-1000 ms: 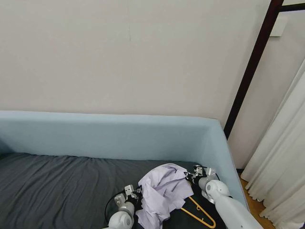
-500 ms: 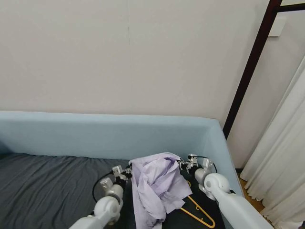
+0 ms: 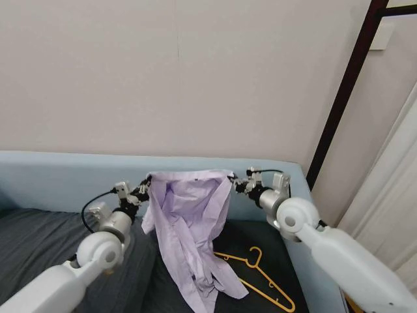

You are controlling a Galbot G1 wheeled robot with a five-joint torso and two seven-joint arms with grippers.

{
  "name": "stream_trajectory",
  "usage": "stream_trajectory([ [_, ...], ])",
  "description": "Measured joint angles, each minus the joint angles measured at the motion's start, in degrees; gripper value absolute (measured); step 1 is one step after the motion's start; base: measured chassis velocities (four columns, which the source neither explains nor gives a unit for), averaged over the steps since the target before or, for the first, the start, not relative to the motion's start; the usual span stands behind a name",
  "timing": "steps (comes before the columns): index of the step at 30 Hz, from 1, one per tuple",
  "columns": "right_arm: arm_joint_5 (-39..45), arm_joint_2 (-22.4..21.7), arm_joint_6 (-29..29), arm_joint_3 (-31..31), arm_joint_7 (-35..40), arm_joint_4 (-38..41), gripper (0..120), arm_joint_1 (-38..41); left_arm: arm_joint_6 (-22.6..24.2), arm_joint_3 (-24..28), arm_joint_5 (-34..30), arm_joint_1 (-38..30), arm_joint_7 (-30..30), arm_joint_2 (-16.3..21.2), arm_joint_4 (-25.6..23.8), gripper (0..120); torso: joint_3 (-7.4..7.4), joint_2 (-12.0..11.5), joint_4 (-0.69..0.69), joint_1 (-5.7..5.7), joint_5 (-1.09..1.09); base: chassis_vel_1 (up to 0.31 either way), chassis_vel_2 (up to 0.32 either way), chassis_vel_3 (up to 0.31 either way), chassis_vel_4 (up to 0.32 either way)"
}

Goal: Pick up the clothes from the sofa and hang them on the clothes hanger.

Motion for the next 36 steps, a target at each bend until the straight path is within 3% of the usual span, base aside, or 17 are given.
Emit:
stream_trajectory([
  [3, 6.47, -3.10, -0.20, -1.47, 4.10, 3.73, 0, 8.34, 0.86, -0.33, -4.57, -6.52, -0.57, 5.36, -3.26, 0, 0.00, 0.00, 0.00, 0.01, 0.00, 0.000, 0.000, 0.000, 0.000],
  [9, 12.07, -7.17, -0.30, -3.79, 6.13, 7.77, 0, 18.67, 1.88, -0.15, -12.19, -16.70, -1.06, 10.92, -5.11, 0, 0.00, 0.01, 0.00, 0.01, 0.01, 0.000, 0.000, 0.000, 0.000],
  [13, 15.02, -8.95, -0.55, -3.45, 7.72, 9.82, 0, 21.36, 2.04, -1.85, -14.63, -17.65, -1.58, 13.77, -7.16, 0, 0.00, 0.00, 0.00, 0.01, 0.01, 0.000, 0.000, 0.000, 0.000],
  [17, 15.95, -10.86, -0.47, -2.69, 8.29, 12.69, 0, 21.36, 1.50, -4.76, -14.91, -13.99, -2.34, 17.16, -10.56, 0, 0.00, 0.00, 0.02, 0.00, -0.01, 0.000, 0.000, 0.000, 0.000],
  [20, 16.20, -12.69, 0.04, -1.31, 8.73, 15.54, 0, 19.27, 0.90, -6.25, -14.90, -11.71, -3.50, 19.86, -13.18, 0, -0.01, 0.01, 0.04, 0.00, 0.04, 0.000, 0.000, 0.000, 0.000],
  [26, 21.03, -17.36, 0.43, 3.21, 12.29, 22.66, 0, 15.16, 0.96, -5.87, -14.45, -10.40, -4.87, 21.30, -15.35, 0, 0.00, 0.01, 0.01, 0.00, 0.02, 0.000, 0.000, 0.000, 0.000],
  [33, 22.26, -21.18, 0.56, 11.88, 13.68, 29.89, 0, 3.49, 1.86, -5.88, -11.55, -6.06, -6.55, 18.95, -15.62, 0, -0.01, 0.01, -0.02, 0.00, 0.00, 0.000, 0.000, 0.000, 0.000],
  [36, 18.23, -19.75, 0.60, 15.07, 13.73, 31.00, 0, -7.96, 2.11, -6.36, -8.78, -2.27, -8.45, 16.14, -14.73, 0, 0.00, 0.01, 0.00, 0.00, 0.02, 0.000, 0.000, 0.000, 0.000],
])
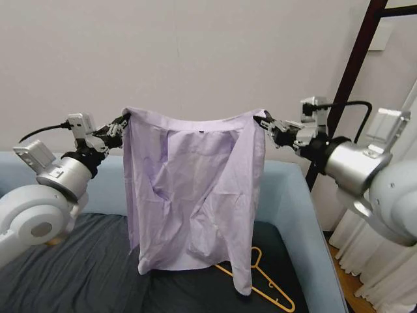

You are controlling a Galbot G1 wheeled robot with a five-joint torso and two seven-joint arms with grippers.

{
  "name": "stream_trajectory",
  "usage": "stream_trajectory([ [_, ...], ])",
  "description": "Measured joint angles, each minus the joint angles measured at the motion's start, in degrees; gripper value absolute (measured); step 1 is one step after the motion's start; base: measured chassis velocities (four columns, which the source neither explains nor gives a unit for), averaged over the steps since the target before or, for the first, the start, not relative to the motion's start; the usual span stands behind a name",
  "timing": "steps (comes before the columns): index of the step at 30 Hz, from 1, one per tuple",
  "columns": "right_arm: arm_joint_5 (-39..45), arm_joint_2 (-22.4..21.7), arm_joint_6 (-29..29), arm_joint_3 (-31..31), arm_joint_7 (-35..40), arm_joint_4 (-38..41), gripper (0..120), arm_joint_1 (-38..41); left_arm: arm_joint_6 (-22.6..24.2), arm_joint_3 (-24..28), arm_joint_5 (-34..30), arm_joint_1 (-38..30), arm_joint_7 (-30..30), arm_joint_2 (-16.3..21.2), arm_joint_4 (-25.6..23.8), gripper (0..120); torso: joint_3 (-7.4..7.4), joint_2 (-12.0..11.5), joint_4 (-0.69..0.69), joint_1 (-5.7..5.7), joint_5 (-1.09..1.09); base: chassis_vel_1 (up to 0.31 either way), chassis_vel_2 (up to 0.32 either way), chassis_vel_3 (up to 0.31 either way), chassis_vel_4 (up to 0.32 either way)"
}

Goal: Pick up the clothes from the sofa and hang them on the clothes hanger.

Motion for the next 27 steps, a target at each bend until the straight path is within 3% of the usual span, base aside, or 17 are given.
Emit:
stream_trajectory([
  [1, 0.00, 0.00, 0.00, 0.00, 0.00, 0.00, 0, 0.00, 0.00, 0.00, 0.00, 0.00, 0.00, 0.00, 0.00, 0, 0.00, 0.00, 0.00, 0.00, 0.00, 0.000, 0.000, 0.000, 0.000],
  [6, -8.21, 9.96, 0.08, -0.11, 1.06, -3.25, 0, -15.79, 1.14, 2.91, 6.95, 7.13, -1.97, -8.41, 2.17, 0, 0.01, -0.01, 0.01, 0.00, -0.03, 0.000, 0.000, 0.000, 0.000],
  [7, -8.21, 9.96, 0.08, -0.11, 1.06, -3.25, 0, -15.79, 1.14, 2.91, 6.95, 7.13, -1.97, -8.41, 2.17, 0, 0.01, -0.01, 0.01, 0.00, -0.03, 0.000, 0.000, 0.000, 0.000],
  [11, -14.97, 17.21, -0.23, -1.22, -0.52, -9.08, 0, -23.57, 1.14, 3.82, 12.06, 12.78, -1.37, -13.67, 6.16, 0, 0.01, 0.00, 0.01, 0.00, 0.00, 0.000, 0.000, 0.000, 0.000],
  [13, -16.53, 18.30, -0.21, -1.39, -1.17, -10.56, 0, -24.81, 0.67, 4.01, 13.38, 14.27, -0.76, -14.79, 7.44, 0, 0.00, 0.00, 0.01, 0.00, -0.01, 0.000, 0.000, 0.000, 0.000],
  [17, -23.08, 23.46, 0.31, -3.06, -3.76, -16.85, 0, -29.21, -0.71, 6.43, 17.92, 17.66, 1.38, -20.77, 12.92, 0, 0.00, 0.00, 0.02, 0.00, -0.03, 0.000, 0.000, 0.000, 0.000],
  [18, -23.08, 23.46, 0.31, -3.06, -3.76, -16.85, 0, -29.21, -0.71, 6.43, 17.92, 17.66, 1.38, -20.77, 12.92, 0, 0.00, 0.00, 0.02, 0.00, -0.03, 0.000, 0.000, 0.000, 0.000],
  [21, -27.98, 27.58, 0.90, -4.61, -6.64, -22.80, 0, -30.54, -1.99, 10.14, 21.12, 16.96, 2.57, -26.14, 19.45, 0, 0.01, 0.00, -0.01, 0.00, -0.03, 0.000, 0.000, 0.000, 0.000],
  [27, -31.91, 32.25, 2.14, -6.05, -8.99, -32.70, 0, -28.80, -3.26, 12.46, 23.02, 13.86, 3.51, -31.73, 28.47, 0, 0.01, -0.01, 0.01, 0.00, -0.03, 0.000, 0.000, 0.000, 0.000],
])
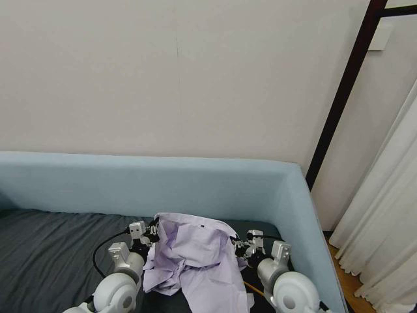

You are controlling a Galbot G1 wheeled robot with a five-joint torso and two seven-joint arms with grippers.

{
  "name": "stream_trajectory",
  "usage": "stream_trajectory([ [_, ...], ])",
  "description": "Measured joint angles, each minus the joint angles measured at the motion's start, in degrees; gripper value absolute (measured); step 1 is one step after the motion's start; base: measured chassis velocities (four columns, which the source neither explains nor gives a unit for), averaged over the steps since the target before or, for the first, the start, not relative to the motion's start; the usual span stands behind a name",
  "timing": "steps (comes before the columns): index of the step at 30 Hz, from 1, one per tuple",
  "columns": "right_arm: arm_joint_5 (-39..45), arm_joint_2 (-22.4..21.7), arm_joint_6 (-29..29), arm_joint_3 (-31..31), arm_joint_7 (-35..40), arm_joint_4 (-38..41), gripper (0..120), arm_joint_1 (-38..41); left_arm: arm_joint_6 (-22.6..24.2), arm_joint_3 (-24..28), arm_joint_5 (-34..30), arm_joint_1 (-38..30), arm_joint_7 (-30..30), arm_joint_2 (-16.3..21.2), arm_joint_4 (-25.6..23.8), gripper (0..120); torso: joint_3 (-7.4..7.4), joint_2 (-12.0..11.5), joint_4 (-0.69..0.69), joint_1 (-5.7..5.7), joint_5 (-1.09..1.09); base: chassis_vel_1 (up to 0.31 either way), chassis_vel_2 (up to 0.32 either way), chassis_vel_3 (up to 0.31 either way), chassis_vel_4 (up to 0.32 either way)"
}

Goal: Pick up the clothes from the sofa and hang them on the clothes hanger.

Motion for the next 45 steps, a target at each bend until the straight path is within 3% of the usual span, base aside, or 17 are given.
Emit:
stream_trajectory([
  [9, -2.59, -0.10, 0.78, 1.72, -0.71, -2.49, 0, -1.32, -0.27, 0.82, 0.47, -0.29, 0.43, -1.22, 0.66, 0, 0.00, 0.00, -0.01, 0.00, 0.02, 0.000, 0.000, 0.000, 0.000],
  [18, -4.20, -4.55, 2.48, 6.81, -5.04, -2.20, 30, -2.72, -0.70, 1.36, 2.32, 0.64, 0.74, -2.28, 0.75, 0, 0.00, 0.00, 0.00, 0.00, 0.02, 0.000, 0.000, 0.000, 0.000],
  [22, -4.54, -9.17, 2.36, 7.77, -7.65, -0.16, 49, -5.73, -0.77, 0.28, 2.91, 2.34, 0.80, -2.39, -0.63, 0, 0.00, 0.00, -0.01, 0.00, 0.02, 0.000, 0.000, 0.000, 0.000],
  [23, -4.54, -9.17, 2.36, 7.77, -7.65, -0.16, 49, -5.73, -0.77, 0.28, 2.91, 2.34, 0.80, -2.39, -0.63, 0, 0.00, 0.00, -0.01, 0.00, 0.02, 0.000, 0.000, 0.000, 0.000],
  [27, -9.84, -12.08, -0.50, 8.12, -17.34, -2.95, 67, -9.07, -1.11, -0.44, 3.29, 3.82, 0.97, -1.64, -1.87, 0, 0.00, 0.00, -0.03, 0.00, 0.04, 0.000, 0.000, 0.000, 0.000],
  [29, -11.83, -12.77, -1.40, 8.19, -20.28, -4.41, 70, -8.98, -1.31, -0.26, 3.58, 4.08, 1.05, -1.26, -1.98, 0, -0.01, 0.00, -0.02, 0.00, 0.03, 0.000, 0.000, 0.000, 0.000],
  [36, -21.16, -15.04, -3.55, 6.13, -32.08, -14.19, 94, -4.35, -2.18, 0.23, 4.97, 5.70, 1.76, -0.11, -2.85, 0, 0.00, 0.00, 0.01, 0.00, 0.02, 0.000, 0.000, 0.000, 0.000],
  [37, -24.13, -15.03, -3.51, 4.97, -37.23, -19.60, 99, -1.71, -2.32, 0.23, 5.01, 6.31, 1.90, 0.08, -3.39, 0, 0.00, 0.00, 0.00, 0.00, 0.03, 0.000, 0.000, 0.000, 0.000],
  [41, -28.40, -14.65, -2.08, 2.04, -44.38, -27.17, 99, 2.82, -2.77, 0.64, 5.11, 6.52, 2.42, 1.29, -4.09, 0, 0.00, 0.00, 0.00, 0.00, 0.02, 0.000, 0.000, 0.000, 0.000],
  [45, -30.28, -13.69, -0.81, -0.32, -46.43, -30.48, 100, 5.48, -2.97, 1.01, 5.16, 6.18, 2.70, 2.01, -4.43, 0, 0.00, 0.00, -0.01, 0.00, 0.02, 0.000, 0.000, 0.000, 0.000],
])
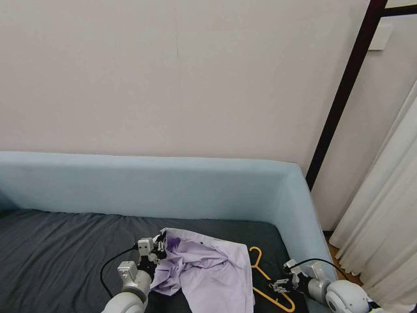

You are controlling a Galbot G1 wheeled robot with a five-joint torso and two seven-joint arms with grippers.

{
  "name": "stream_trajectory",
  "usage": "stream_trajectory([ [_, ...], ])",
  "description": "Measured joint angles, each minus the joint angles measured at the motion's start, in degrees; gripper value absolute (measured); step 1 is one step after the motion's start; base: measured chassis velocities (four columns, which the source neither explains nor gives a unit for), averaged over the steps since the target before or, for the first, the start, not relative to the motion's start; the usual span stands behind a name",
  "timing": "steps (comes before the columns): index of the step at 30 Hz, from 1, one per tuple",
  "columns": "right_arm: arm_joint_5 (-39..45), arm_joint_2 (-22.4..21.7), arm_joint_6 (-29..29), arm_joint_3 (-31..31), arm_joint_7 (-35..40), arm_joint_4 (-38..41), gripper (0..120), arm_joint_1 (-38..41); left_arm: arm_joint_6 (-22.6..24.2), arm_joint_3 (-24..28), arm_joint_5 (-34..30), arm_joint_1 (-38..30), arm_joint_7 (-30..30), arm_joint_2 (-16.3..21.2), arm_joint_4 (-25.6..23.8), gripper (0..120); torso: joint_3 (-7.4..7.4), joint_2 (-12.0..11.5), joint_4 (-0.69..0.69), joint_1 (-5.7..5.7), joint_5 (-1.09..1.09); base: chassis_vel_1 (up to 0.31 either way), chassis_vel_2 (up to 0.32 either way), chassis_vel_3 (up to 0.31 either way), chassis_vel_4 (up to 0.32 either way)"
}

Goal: Pick up the clothes from the sofa and hang them on the clothes hanger.

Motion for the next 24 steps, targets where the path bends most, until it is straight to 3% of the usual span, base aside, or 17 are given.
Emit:
stream_trajectory([
  [8, -1.31, 3.06, 1.44, -3.96, -0.34, -4.40, 94, 4.50, -0.04, 0.65, -0.01, 0.01, 0.05, 0.27, -0.29, 0, 0.00, 0.00, 0.02, 0.00, -0.01, 0.000, 0.000, 0.000, 0.000],
  [11, -2.11, 3.86, 2.91, -5.04, -0.60, -7.15, 81, 5.52, -0.05, 0.83, 0.01, -0.06, 0.06, 0.30, -0.25, 0, 0.00, 0.00, 0.01, 0.00, 0.00, 0.000, 0.000, 0.000, 0.000],
  [13, -2.12, 3.92, 3.18, -5.30, -0.61, -7.59, 79, 5.65, -0.05, 0.88, 0.00, -0.07, 0.06, 0.33, -0.28, 0, 0.00, 0.00, 0.00, 0.00, -0.01, 0.000, 0.000, 0.000, 0.000],
  [24, -1.38, 5.66, 4.27, -5.89, -1.82, -10.47, 34, 6.16, 0.00, 1.31, -0.14, -0.36, -0.07, 0.64, -0.55, 0, 0.00, 0.00, 0.00, 0.00, -0.01, 0.000, 0.000, 0.000, 0.000],
])
